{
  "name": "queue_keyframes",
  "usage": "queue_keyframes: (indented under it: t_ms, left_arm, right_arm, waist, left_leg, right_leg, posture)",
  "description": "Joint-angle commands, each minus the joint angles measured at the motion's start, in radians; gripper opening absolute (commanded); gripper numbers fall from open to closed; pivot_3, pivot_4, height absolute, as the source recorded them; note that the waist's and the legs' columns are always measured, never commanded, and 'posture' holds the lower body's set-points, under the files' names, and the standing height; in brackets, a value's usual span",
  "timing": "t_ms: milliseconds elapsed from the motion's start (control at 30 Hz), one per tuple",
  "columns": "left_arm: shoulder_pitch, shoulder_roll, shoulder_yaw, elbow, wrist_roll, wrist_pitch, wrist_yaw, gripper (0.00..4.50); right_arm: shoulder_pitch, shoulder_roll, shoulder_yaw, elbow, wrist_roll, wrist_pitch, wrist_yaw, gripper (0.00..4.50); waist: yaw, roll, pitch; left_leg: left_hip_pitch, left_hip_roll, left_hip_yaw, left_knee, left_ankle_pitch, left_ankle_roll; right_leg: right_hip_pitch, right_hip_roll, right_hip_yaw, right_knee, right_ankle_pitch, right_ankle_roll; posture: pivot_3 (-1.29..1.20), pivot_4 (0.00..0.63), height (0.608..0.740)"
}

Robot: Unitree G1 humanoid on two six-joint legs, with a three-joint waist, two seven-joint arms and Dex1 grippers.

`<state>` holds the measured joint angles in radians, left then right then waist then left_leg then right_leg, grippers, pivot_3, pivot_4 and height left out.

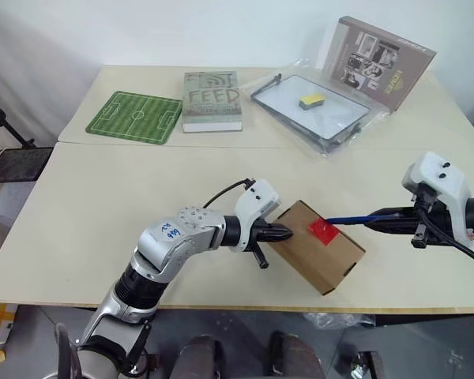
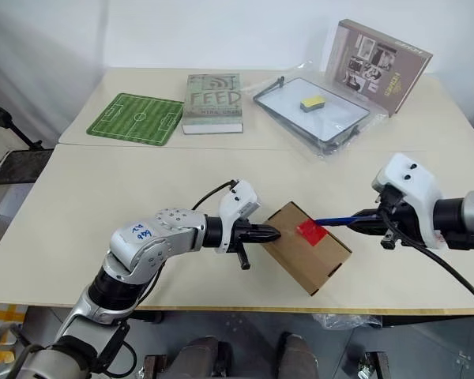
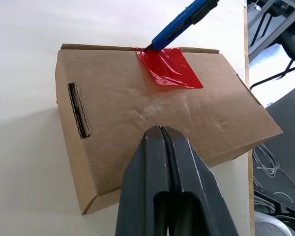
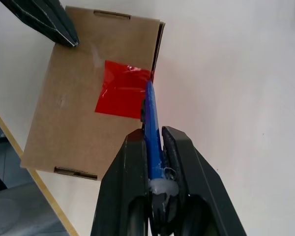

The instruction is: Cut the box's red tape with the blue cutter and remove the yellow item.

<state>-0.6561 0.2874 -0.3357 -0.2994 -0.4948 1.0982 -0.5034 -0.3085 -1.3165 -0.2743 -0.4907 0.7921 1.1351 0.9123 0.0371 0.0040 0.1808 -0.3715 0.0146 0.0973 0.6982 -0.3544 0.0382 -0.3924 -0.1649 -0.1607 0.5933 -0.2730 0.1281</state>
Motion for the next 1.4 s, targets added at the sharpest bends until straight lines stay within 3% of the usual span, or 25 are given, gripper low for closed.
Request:
queue_keyframes:
  t_ms: [33, 500, 900, 1200, 1400]
  left_arm:
    - [-0.002, -0.006, -0.031, 0.038, 0.045, 0.007, 0.023, 0.03]
    - [-0.020, -0.028, -0.061, 0.068, 0.090, 0.005, 0.036, 0.03]
    - [-0.013, -0.029, -0.062, 0.089, 0.109, -0.011, 0.044, 0.03]
    - [-0.021, -0.022, -0.073, 0.103, 0.115, -0.031, 0.027, 0.03]
    - [-0.041, -0.026, -0.084, 0.134, 0.118, -0.058, 0.012, 0.03]
  right_arm:
    - [-0.032, 0.000, 0.031, -0.012, 0.022, 0.042, -0.012, 0.17]
    - [0.017, -0.089, -0.052, -0.045, 0.075, 0.138, 0.052, 0.17]
    - [0.193, -0.159, -0.187, -0.059, 0.020, 0.124, 0.158, 0.17]
    - [0.130, -0.077, -0.432, 0.093, 0.005, 0.091, 0.189, 0.17]
    - [0.080, 0.120, -0.449, 0.169, -0.033, -0.049, 0.062, 0.17]
  waist:
    - [0.000, 0.000, 0.000]
    - [0.011, 0.000, 0.000]
    - [0.013, 0.000, 0.000]
    - [0.013, 0.000, 0.000]
    - [0.013, -0.004, -0.002]
  left_leg:
    - [0.000, 0.000, 0.000, 0.000, 0.000, 0.000]
    - [-0.001, 0.000, -0.001, 0.000, 0.000, 0.000]
    - [0.000, 0.000, -0.001, 0.000, 0.000, 0.001]
    - [0.000, 0.000, -0.001, 0.001, 0.000, 0.001]
    - [0.001, 0.000, -0.001, 0.001, 0.000, 0.000]
  right_leg:
    - [0.000, 0.000, 0.000, 0.000, 0.000, 0.000]
    - [0.001, 0.000, 0.000, -0.001, 0.000, 0.000]
    - [0.001, 0.000, 0.001, -0.002, 0.000, 0.000]
    - [0.001, -0.001, 0.001, -0.002, 0.000, 0.000]
    - [0.002, 0.000, 0.000, -0.002, 0.000, 0.000]
  posture:
    - [0.00, 0.150, 0.740]
    - [0.00, 0.150, 0.740]
    - [0.00, 0.150, 0.740]
    - [0.00, 0.150, 0.740]
    - [0.00, 0.150, 0.740]
